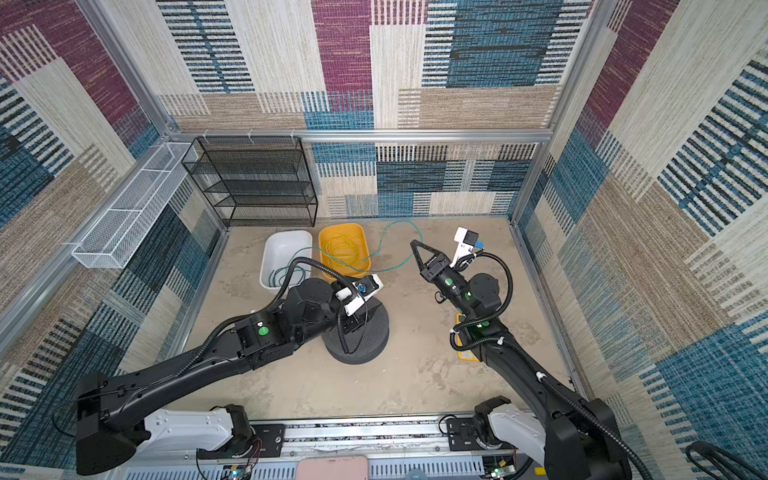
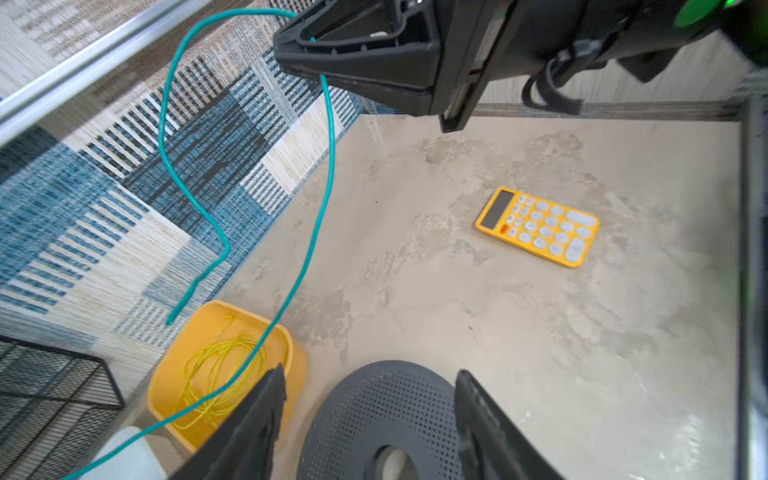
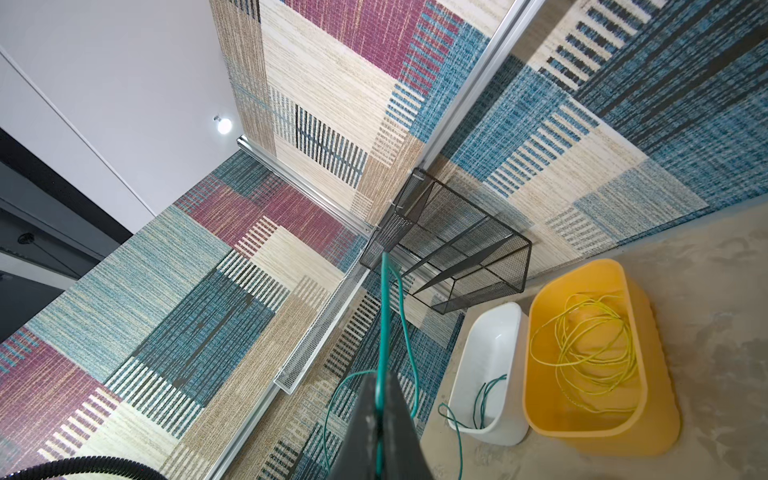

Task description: Wrap the cables

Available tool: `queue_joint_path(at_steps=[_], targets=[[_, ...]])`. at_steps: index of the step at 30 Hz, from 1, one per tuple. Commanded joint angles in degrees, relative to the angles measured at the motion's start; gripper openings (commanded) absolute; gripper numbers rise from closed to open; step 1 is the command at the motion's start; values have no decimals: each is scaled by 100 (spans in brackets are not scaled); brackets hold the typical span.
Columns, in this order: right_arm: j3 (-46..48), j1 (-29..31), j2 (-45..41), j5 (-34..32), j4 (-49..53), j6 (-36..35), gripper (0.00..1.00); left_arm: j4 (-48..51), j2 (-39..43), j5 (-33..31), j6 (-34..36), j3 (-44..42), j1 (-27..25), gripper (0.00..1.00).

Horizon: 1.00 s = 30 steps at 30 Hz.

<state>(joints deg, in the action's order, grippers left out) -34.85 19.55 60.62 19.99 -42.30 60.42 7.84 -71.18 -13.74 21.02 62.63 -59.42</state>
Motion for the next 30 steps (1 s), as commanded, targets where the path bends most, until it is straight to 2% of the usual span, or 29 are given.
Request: queue_joint_path(at_steps=[1,7,11,16,17,20,24,30], targets=[[48,32,-91,106,-112,75,0,-863,-124,-454,715,-59,9,66],[109,75,-154,189,-121,136,0,-1110,-658,-580,843,33,5,56],[163,84,-256,172,-79,138,0,-1523,-661,-729,863,-195,9,37],[223,84,-318,180,-44,169,0,-1786,-613,-893,1108,-364,9,4],[248,84,-330,180,-41,178,0,-1816,-604,-932,1159,-389,5,0],[327,87,-365,187,38,192,0,-1952,-590,-1174,1433,-465,9,0],[364,84,-486,123,428,-35,28,-1865,-609,-1351,2026,-505,-7,0],[-76,85,-1019,-264,1983,-1000,50,-1541,-397,-1890,2727,-752,-165,0]])
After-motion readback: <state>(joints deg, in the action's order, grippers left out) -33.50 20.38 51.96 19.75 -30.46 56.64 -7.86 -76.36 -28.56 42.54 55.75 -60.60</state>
